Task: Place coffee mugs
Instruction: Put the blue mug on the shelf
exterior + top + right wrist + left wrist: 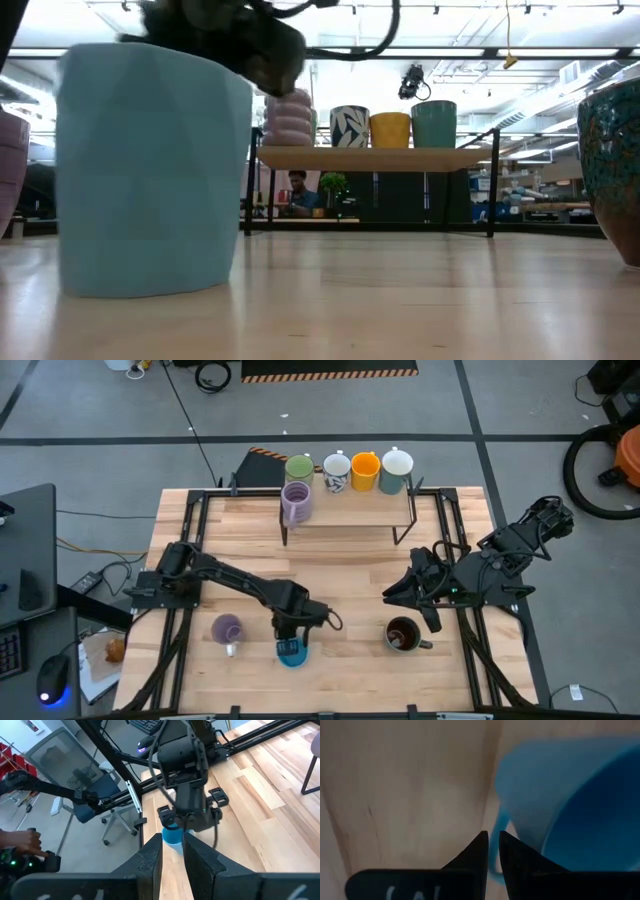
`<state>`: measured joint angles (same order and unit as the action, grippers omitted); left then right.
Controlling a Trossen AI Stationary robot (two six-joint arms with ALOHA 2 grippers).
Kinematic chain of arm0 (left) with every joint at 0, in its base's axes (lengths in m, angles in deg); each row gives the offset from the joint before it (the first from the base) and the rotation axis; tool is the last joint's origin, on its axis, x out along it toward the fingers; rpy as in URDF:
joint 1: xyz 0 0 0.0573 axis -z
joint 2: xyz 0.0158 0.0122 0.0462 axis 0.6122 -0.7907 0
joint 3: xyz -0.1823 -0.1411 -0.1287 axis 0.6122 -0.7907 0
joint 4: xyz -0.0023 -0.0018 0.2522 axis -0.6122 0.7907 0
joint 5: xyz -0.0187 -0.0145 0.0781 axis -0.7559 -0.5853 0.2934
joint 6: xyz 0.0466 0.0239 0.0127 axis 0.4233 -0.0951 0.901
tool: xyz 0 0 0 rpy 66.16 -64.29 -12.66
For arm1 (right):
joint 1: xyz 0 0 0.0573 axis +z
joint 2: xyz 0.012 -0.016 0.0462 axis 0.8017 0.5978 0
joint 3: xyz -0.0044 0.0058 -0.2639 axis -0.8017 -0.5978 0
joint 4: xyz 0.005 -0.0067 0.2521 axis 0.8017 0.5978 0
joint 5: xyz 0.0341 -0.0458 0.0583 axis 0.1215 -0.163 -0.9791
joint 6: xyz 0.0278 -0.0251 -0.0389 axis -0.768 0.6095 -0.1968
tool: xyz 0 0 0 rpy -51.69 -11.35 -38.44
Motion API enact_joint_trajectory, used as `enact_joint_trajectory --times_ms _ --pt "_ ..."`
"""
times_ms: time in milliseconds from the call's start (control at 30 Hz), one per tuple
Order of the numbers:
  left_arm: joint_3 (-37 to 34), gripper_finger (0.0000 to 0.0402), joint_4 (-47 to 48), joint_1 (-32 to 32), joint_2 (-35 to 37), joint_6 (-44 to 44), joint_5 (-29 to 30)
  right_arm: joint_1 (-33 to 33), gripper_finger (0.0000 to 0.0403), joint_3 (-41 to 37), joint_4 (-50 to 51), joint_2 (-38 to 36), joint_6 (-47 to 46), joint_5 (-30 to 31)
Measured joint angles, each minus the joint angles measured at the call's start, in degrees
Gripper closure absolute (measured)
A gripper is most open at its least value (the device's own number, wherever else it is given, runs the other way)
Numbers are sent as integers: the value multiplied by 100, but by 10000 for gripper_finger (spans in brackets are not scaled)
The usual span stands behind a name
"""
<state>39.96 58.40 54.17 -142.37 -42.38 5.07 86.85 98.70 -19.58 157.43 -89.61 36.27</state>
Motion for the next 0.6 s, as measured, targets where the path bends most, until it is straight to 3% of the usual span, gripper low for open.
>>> enact_joint_trajectory --times_ms 267,600 --pt "0 352 523 388 7 28 -349 0 321 0 -1 0 14 -26" --pt "304 352 329 1047 11 -530 -609 0 321 0 -11 0 37 -35"
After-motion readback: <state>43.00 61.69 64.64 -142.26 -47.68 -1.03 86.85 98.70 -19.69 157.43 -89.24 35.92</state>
